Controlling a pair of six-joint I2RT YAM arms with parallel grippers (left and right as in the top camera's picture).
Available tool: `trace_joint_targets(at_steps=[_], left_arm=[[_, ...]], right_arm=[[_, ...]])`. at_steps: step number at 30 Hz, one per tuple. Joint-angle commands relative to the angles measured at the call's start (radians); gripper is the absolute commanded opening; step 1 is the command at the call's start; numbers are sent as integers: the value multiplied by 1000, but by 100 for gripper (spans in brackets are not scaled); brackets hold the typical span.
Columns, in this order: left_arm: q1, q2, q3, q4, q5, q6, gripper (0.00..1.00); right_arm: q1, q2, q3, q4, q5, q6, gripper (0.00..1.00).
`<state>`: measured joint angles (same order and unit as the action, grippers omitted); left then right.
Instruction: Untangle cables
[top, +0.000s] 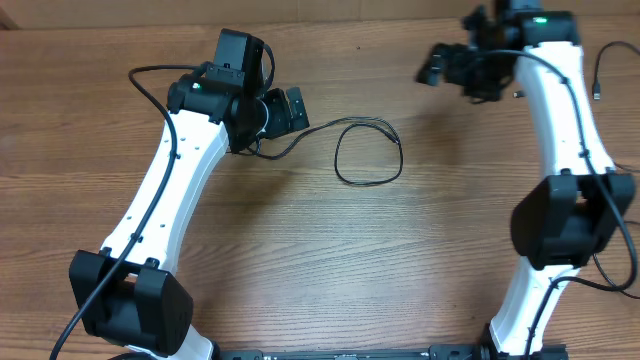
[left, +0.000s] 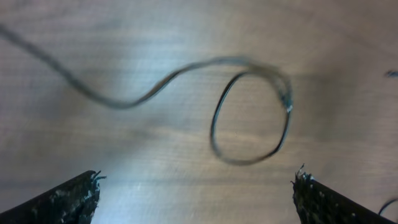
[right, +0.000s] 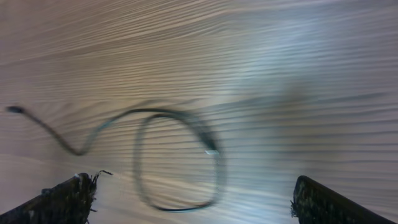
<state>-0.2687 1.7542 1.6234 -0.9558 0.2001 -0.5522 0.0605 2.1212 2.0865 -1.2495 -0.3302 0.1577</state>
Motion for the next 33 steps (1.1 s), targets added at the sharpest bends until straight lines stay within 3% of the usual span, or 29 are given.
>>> trace_joint_targets(at_steps=[1,5,8,12,17,25,33], left_arm=[[0,-11,3,43,-51,22,100],[117,-39,60,-20,-77,-19,99],[314,-77,114,-77,-42,-35,100],[479,-94,116,-122,71,-35,100],[644,-93,116,-226,86,-35,100],[706,-93,116,-309,86,-35,100],[704,-93,116,-342,85,-35,99]], right_arm=[[91,-29,3,30,-11,189,100],[197,-26,-36,66,118,364,100],[314,-20,-96,98,279,508,100],[420,-3,-134,180,331,521,100],[538,83,-143,265,376,549,100],[636,225,-143,349,572,550,100],[645,275,-143,395,591,597,100]])
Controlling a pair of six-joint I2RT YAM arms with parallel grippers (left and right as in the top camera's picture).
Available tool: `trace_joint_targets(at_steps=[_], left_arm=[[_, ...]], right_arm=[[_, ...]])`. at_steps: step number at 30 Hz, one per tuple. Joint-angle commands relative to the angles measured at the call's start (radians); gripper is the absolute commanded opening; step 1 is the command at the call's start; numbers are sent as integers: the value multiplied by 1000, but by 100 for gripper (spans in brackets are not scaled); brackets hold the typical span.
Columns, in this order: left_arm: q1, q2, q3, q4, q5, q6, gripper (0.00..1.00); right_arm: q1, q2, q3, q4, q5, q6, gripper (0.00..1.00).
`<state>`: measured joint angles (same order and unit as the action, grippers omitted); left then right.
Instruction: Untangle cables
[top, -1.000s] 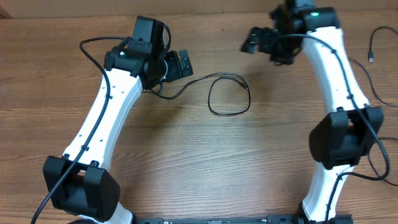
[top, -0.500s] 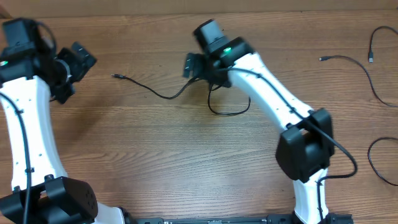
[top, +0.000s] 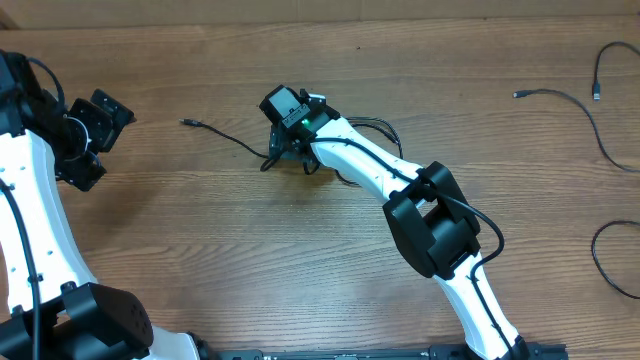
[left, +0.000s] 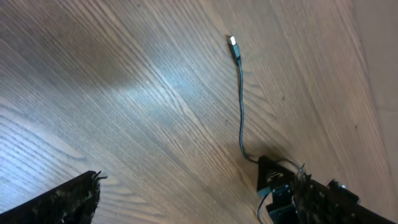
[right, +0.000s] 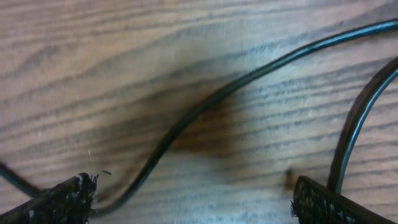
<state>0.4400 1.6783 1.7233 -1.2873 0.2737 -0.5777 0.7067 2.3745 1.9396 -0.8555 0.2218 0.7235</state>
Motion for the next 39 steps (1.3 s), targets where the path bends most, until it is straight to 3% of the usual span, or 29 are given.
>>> trace_joint_targets(at_steps=[1,7,10,14,16,22,24,27,28,30,31,39], left_arm=[[-5,-18,16,-13,12,-9,99],[-5,-18,16,-18,8,-6,100],[-5,-18,16,-18,8,-6,100],[-5,-18,16,-33,8,-6,99],[-5,-18,16,-41,8,-6,100],[-5,-18,16,-51,8,-6,100],[-5,-18,16,-51,8,-6,100],[-5,-18,16,-51,8,-6,100],[-5,-18,16,-51,8,-6,99],[-5,-18,16,-51,7,-6,100],[-5,-18,16,-51,7,-6,100],[-5,-18,16,-51,8,-6,100]], right_arm=[[-1,23,3,-8,39,26,100],[-3,23,3,-183,159,-69,100],[-27,23,3,-229,174,-148,100],[-53,24,3,-241,172,-149,100],[-69,24,2,-248,130,-149,100],[-117,24,-67,-256,-266,-149,100],[-118,24,-124,-261,-360,-149,91],[-119,24,-183,-257,-362,-149,52],[-120,24,-186,-256,-340,-148,45],[-136,24,-184,-246,-268,-149,14],[-147,24,-179,-243,-249,-149,4],[-354,23,14,-330,-14,-304,4]])
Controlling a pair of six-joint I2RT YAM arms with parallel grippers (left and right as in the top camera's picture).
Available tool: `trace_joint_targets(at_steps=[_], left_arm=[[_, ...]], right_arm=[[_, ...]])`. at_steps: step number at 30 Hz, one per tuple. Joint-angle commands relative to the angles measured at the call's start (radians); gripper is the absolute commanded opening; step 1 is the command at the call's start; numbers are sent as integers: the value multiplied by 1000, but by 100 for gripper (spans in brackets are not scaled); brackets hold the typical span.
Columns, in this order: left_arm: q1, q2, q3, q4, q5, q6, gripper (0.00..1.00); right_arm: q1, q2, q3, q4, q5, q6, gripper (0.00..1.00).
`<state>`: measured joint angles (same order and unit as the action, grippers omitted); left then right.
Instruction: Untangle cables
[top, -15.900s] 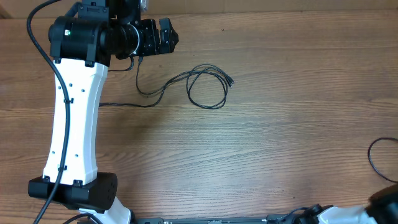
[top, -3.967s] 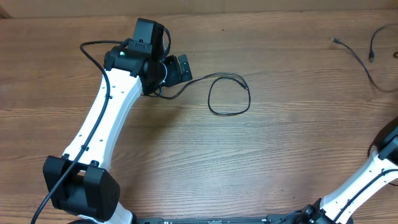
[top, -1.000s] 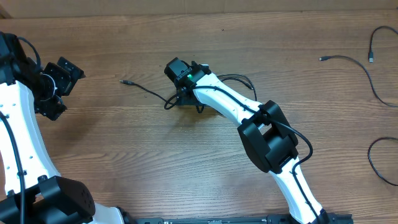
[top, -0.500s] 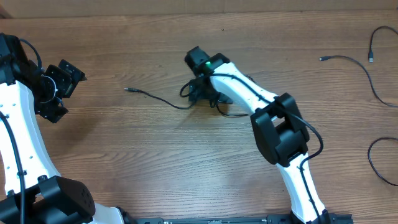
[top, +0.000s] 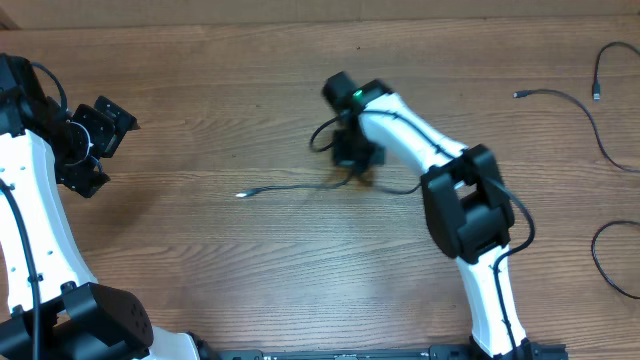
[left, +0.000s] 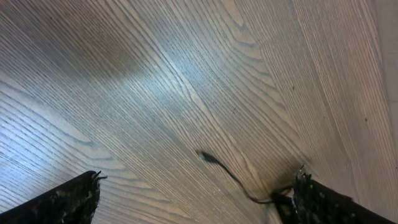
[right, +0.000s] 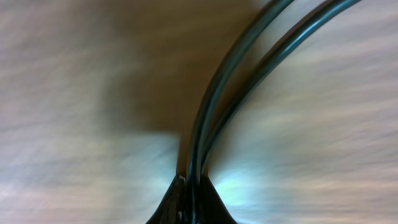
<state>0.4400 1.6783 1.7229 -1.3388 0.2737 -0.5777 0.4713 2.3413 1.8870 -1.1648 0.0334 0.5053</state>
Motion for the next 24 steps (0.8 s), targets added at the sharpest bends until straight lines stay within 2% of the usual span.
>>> trace_joint_targets(at_steps=[1,5,10,16,19,21,24], left_arm=[[-5,-18,16,1,7,-6,100],[-5,-18,16,1,8,-6,100],[-5,-18,16,4,8,-6,99],[-5,-17,16,5,8,-6,99],[-5,-17,16,5,10,-7,100],[-5,-17,16,5,16,-32,100],[-5,-17,16,4,16,-60,99]], right_arm=[[-160,56,117,-40,184,-117,4],[-334,56,288,-25,180,-227,4],[-529,58,290,173,-2,-443,4],[-595,58,288,270,-161,-750,4],[-600,61,275,324,-47,-835,4],[-620,64,274,457,167,-837,4],[-676,64,274,591,233,-855,4]])
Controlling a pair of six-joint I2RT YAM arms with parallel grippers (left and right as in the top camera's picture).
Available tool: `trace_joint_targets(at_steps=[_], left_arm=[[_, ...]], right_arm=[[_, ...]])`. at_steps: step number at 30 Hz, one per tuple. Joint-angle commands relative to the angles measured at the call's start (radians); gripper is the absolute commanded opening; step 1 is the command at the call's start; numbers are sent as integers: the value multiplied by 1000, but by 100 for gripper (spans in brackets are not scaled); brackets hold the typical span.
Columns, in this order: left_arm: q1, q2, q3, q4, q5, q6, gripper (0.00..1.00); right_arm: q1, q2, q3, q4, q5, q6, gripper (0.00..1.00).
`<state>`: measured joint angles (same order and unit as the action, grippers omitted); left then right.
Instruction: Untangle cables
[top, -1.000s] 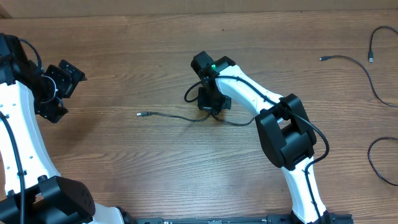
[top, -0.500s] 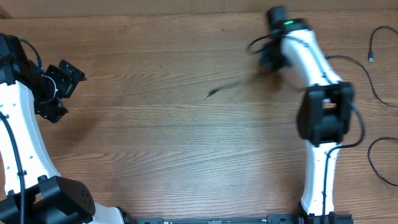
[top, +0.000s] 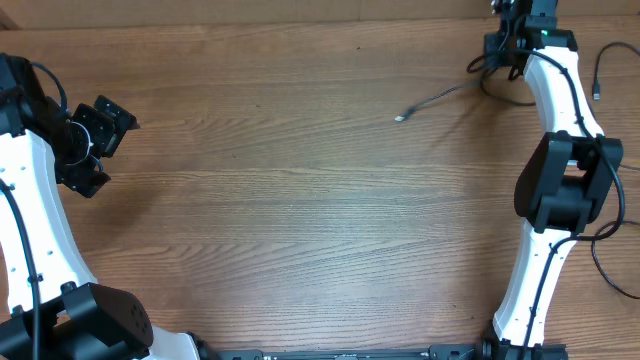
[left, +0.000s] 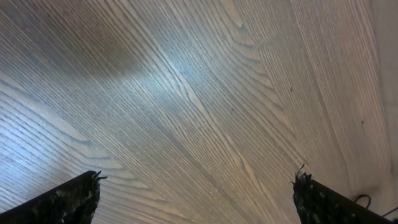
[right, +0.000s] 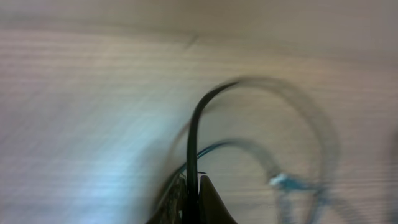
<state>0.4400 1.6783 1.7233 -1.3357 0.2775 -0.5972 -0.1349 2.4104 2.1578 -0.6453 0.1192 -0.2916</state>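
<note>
My right gripper (top: 497, 58) is at the table's far right back, shut on a thin black cable (top: 440, 98). The cable trails left from it and ends in a small plug (top: 400, 119). In the right wrist view the cable (right: 193, 137) rises straight out of the closed gripper (right: 191, 186), with a blurred loop of it behind. My left gripper (top: 100, 130) hangs open at the far left. The left wrist view shows only bare wood between the spread fingers of that gripper (left: 196, 186).
Other black cables lie along the right edge: one (top: 570, 100) curving down from a plug, one (top: 598, 70) at the back corner, one looped (top: 600, 255) further forward. The wooden table (top: 300, 220) fills the view.
My right gripper, still shut on the cable, has gone from the middle of the table to the far right back, and the cable went with it. The left arm has not moved.
First my left gripper hung open over the looped cable at mid-table, the right one open at the back right. Then the left arm stood far left and the right gripper was open over the cable. Then it was shut on it, and now holds it at the back right.
</note>
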Motion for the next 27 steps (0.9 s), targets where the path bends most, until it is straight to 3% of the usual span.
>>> trace_joint_targets(at_steps=[1,8,16,21,27], left_arm=[[-5,-17,16,1,12,-40,99],[-5,-17,16,2,11,-82,99],[-5,-17,16,2,11,-124,100],[-5,-17,16,5,1,-124,99],[-5,-17,16,5,0,-121,99]], right_arm=[[-90,-5,3,85,135,-58,4],[-181,-51,4,-10,50,-15,4],[-148,-249,4,-190,-35,-29,4],[-92,-348,4,-353,-173,-148,4],[-87,-299,-3,-558,-168,-275,4]])
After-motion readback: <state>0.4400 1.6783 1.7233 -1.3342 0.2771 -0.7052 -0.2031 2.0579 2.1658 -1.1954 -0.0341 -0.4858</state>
